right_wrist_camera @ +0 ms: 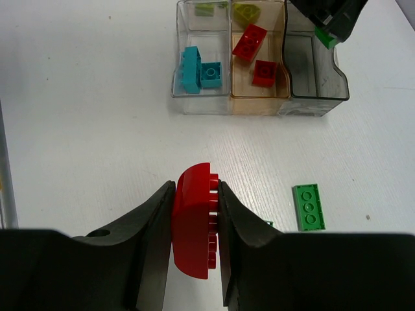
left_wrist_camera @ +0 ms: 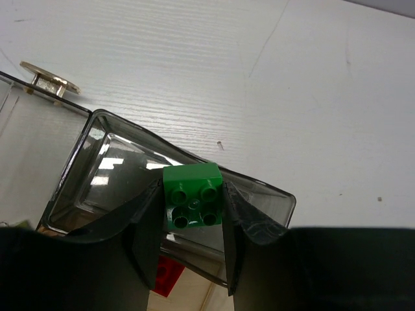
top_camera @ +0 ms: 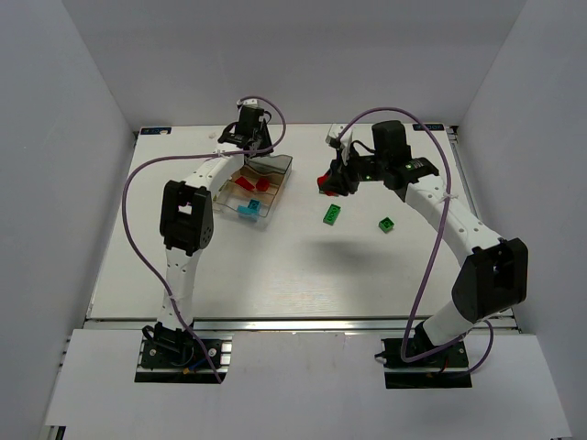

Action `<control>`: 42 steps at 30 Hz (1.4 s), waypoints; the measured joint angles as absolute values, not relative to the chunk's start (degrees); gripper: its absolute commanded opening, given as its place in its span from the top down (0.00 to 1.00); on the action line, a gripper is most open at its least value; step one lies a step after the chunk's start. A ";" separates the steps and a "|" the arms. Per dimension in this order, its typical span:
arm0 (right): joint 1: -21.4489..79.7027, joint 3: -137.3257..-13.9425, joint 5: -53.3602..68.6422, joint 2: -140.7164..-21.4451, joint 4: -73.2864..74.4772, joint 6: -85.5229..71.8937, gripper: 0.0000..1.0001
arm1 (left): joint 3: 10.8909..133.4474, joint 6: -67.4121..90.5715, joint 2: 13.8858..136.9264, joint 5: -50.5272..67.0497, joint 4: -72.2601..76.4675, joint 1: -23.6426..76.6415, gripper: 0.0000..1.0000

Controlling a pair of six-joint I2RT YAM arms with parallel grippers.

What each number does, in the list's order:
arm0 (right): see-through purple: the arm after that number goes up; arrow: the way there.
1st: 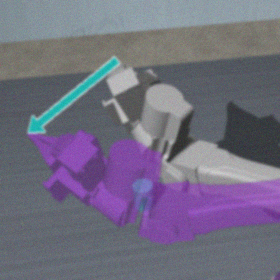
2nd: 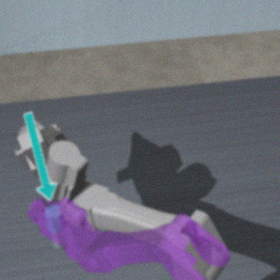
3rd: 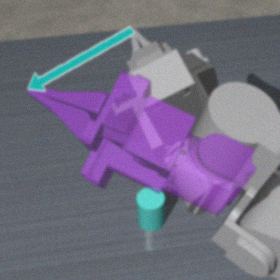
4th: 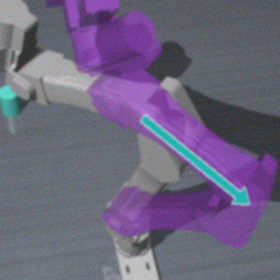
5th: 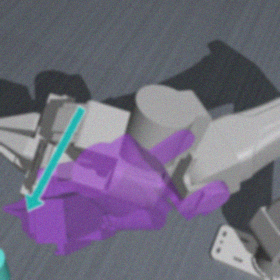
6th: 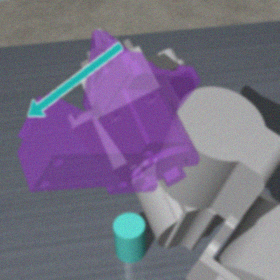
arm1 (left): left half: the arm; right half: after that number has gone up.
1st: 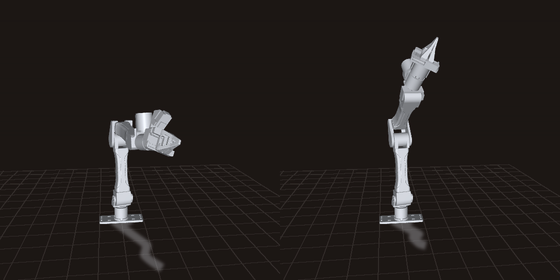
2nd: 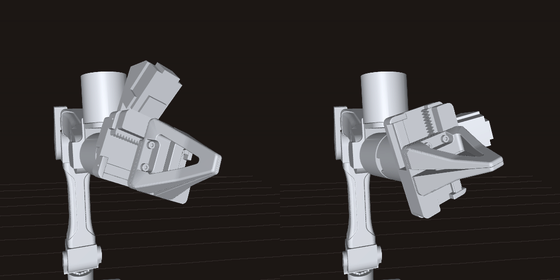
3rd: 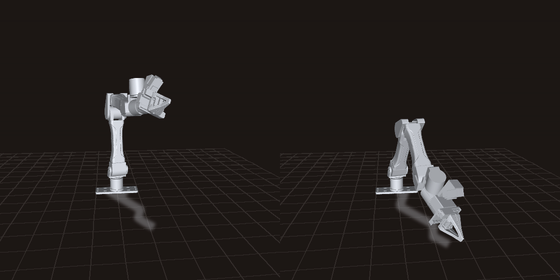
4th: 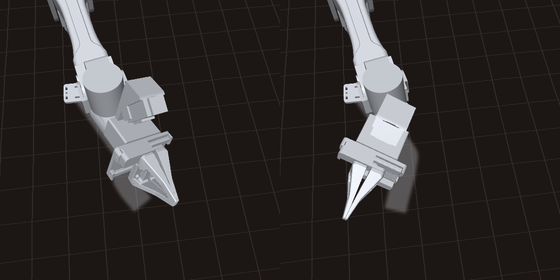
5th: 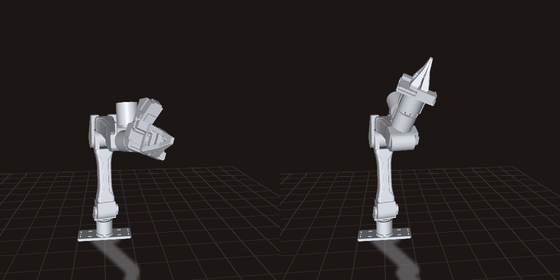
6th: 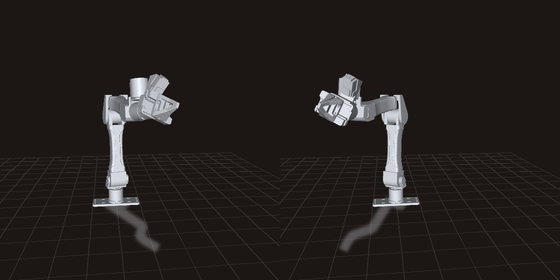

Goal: Sort the legos into containers by color

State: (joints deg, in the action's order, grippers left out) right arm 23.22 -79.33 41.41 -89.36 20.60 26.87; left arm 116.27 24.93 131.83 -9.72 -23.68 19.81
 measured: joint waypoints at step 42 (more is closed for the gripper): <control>32.53 -117.82 34.44 -135.59 6.50 18.15 0.87 | 53.71 36.95 49.91 -16.10 -23.99 20.84 0.19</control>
